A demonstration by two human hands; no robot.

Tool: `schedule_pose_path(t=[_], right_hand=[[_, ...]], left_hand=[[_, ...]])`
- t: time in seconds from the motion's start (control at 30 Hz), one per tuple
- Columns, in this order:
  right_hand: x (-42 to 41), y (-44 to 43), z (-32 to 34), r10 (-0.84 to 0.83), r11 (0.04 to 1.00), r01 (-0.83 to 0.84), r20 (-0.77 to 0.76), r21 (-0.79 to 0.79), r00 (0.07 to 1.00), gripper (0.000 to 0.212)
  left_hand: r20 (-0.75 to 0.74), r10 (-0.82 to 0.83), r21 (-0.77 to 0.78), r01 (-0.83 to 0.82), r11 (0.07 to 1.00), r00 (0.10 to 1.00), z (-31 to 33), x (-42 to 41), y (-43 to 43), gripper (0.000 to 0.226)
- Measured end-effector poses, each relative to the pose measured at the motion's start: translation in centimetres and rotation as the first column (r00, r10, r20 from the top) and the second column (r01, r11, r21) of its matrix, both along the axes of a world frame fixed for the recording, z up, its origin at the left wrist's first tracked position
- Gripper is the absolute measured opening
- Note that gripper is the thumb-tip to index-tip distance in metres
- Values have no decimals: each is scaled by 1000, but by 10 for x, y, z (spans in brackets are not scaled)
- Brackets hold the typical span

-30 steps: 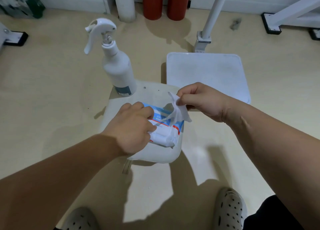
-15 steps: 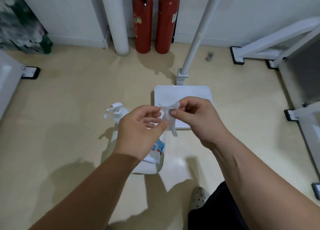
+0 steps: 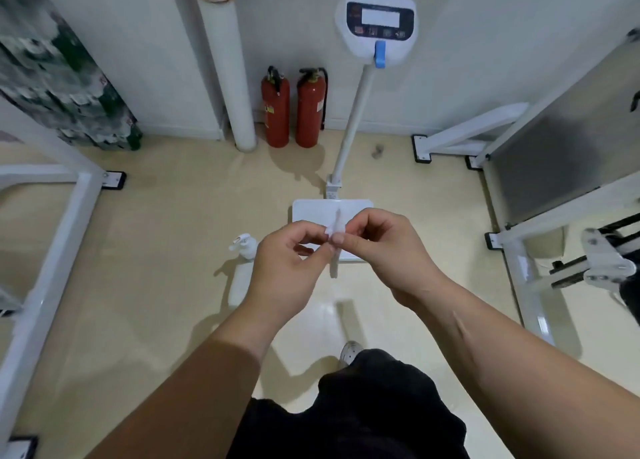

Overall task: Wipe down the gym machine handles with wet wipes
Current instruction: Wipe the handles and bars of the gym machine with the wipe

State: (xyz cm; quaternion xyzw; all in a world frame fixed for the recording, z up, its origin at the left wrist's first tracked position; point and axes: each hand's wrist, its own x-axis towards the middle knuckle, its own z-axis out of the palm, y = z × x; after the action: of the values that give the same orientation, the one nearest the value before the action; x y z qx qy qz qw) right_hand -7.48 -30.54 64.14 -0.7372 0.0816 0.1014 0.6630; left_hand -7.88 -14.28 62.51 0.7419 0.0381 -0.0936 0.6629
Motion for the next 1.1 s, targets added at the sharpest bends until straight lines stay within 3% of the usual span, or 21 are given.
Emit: schedule_pose_path(t=[0.1, 0.27, 0.4, 0.47, 0.6, 0.73, 0.9, 1.0, 1.1], right_hand=[[-5, -9, 54, 60, 996, -57, 42, -63, 997, 28], [-21, -10, 114, 230, 960, -215, 64, -181, 971, 52], [-52, -2, 129, 14, 983, 11, 135, -181, 991, 33], [-75, -3, 132, -154, 961, 189, 175, -203, 972, 16], [-128, -26, 140, -454, 854, 488, 200, -179, 868, 12], [-194, -55, 147, -653, 716, 681, 197, -156, 731, 14], [-258, -85, 146, -781, 578, 797, 164, -176, 603, 13], [-283, -110, 136, -825, 448, 830, 206, -332, 527, 15], [-307, -141, 130, -834, 365, 820, 238, -440, 498, 16]], left_hand=[[-10, -34, -19, 34, 999, 999, 48, -5, 0, 8], [74, -301, 36, 299, 954, 951, 103, -1, 7, 26], [127, -382, -35, 389, 921, 916, 126, 4, 6, 9], [156, -459, -21, 467, 884, 875, 132, 2, -1, 13], [131, -584, -22, 592, 806, 801, 135, -13, -31, 14], [69, -671, -107, 674, 731, 738, 144, -41, -70, 21], [71, -780, -64, 784, 618, 621, 150, -78, -121, 15], [27, -863, -3, 863, 505, 505, 149, -99, -154, 28], [25, -903, 89, 898, 430, 430, 148, -124, -190, 21]])
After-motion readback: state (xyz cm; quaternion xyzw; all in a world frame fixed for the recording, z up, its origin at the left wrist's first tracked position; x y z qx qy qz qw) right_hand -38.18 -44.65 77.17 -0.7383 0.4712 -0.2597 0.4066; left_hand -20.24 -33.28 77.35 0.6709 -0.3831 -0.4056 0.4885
